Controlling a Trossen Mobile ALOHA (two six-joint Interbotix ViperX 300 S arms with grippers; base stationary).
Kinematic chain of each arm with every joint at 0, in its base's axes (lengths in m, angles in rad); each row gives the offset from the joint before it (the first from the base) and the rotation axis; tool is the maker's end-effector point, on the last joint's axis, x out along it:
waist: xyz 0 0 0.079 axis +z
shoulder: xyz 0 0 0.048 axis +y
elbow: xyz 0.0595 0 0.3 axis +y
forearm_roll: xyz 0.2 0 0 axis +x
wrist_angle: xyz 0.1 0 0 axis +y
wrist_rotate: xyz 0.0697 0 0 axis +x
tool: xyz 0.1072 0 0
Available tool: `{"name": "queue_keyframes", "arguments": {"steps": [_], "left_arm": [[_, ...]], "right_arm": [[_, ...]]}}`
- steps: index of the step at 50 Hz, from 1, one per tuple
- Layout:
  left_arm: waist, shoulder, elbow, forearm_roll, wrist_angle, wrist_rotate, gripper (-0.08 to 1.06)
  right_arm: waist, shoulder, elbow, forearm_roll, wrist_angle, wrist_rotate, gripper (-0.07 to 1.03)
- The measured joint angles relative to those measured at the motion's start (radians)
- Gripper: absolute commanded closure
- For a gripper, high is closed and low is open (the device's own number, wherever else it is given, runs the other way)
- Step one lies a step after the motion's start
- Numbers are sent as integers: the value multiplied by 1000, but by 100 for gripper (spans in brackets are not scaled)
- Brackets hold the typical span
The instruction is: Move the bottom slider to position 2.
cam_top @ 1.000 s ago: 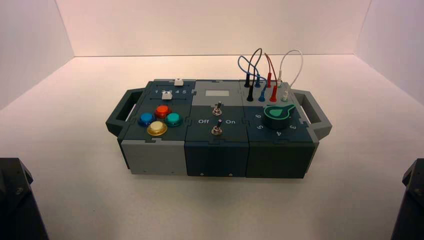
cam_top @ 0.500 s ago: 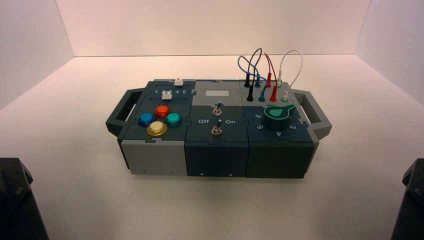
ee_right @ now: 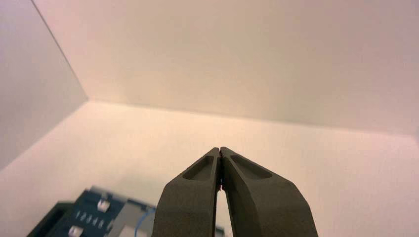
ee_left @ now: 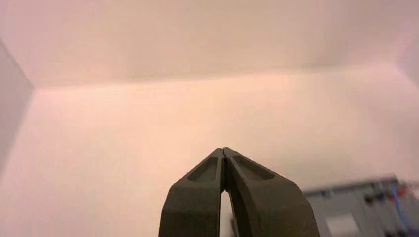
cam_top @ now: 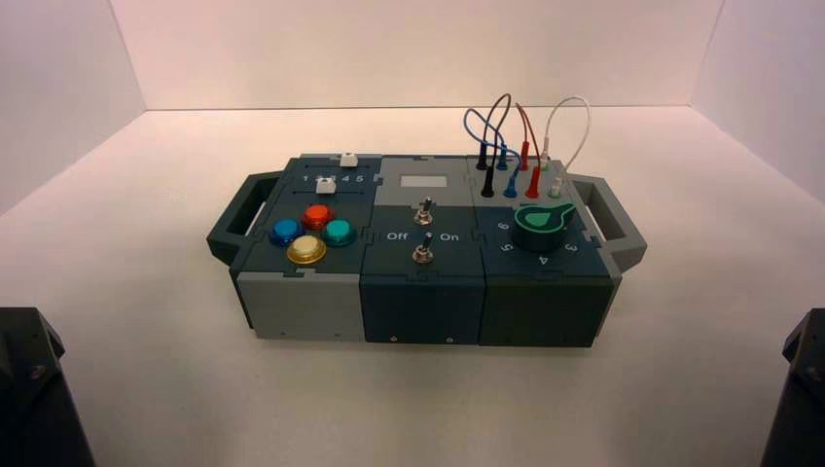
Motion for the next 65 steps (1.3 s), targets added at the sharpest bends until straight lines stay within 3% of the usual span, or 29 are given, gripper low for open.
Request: {"name": "queue_keyframes", "arguments": {"steps": [9,16,23,31,39,52,65], "left_arm": [[-55,78,-84,-8,259,-3,101],[-91,92,-91,-11,354,-2,101],[-94,101,-75,-15,388,-3,101],[-94,115,-58,-15,397,-3,101],[-94,117,-58,-15,410,-5,101],[-94,118,-48,-15,428,-3,101],[-94,117,-48,-15,433,-5,101]], "right_arm": [[89,83,-21,18,55,0,99],[173,186,-43,34,74,0,99],[250,316,-92,60,78,3,99],[288,433,-158,98,92,3,99],[336,572,-253,150,156,3,99],[377,770,-367,232,233,5,98],[426,913,-443,284,285,3,98]]}}
